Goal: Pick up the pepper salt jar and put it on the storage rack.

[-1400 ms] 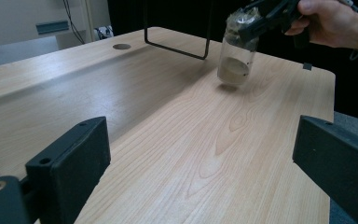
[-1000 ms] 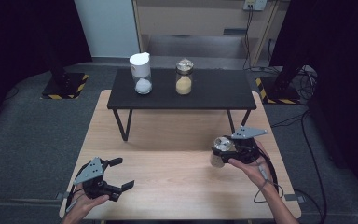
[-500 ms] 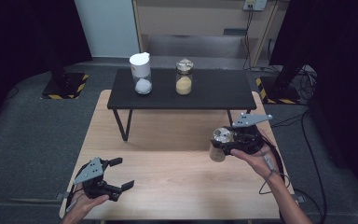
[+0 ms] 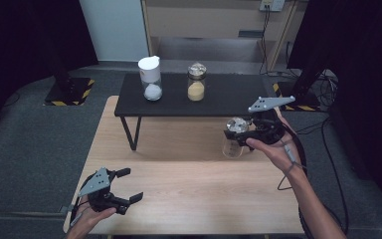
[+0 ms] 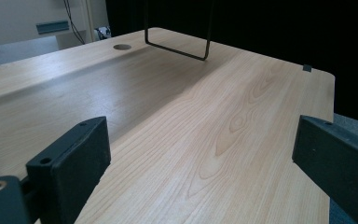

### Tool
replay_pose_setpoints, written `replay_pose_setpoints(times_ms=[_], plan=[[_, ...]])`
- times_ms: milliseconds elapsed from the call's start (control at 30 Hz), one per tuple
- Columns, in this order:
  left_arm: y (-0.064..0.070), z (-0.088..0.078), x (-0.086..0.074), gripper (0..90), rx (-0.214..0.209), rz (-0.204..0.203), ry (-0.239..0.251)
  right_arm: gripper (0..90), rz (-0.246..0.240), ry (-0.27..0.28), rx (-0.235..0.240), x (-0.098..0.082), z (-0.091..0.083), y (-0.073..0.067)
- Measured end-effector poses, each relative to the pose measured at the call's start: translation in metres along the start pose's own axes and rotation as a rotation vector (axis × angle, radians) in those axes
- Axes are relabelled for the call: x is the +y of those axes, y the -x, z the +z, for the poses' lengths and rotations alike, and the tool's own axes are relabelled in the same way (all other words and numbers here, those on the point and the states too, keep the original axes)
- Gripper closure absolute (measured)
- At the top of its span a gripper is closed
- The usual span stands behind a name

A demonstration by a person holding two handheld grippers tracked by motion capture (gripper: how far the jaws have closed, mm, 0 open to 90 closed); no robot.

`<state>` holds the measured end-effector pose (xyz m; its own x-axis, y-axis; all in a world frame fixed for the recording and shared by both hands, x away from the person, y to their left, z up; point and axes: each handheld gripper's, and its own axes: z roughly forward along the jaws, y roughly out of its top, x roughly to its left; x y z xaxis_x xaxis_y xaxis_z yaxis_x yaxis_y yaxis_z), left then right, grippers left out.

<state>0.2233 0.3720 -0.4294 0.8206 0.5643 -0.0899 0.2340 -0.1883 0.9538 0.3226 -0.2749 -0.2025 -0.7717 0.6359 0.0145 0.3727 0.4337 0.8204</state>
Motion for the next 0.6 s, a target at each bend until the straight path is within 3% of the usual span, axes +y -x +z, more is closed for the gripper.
replay_pose_setpoints(times_ms=[600], plan=[[-0.001, -0.001, 0.000, 3.5, 0.003, -0.004, 0.005, 34.7, 0.011, 0.011, -0.079, 0.064, -0.017, 0.009]])
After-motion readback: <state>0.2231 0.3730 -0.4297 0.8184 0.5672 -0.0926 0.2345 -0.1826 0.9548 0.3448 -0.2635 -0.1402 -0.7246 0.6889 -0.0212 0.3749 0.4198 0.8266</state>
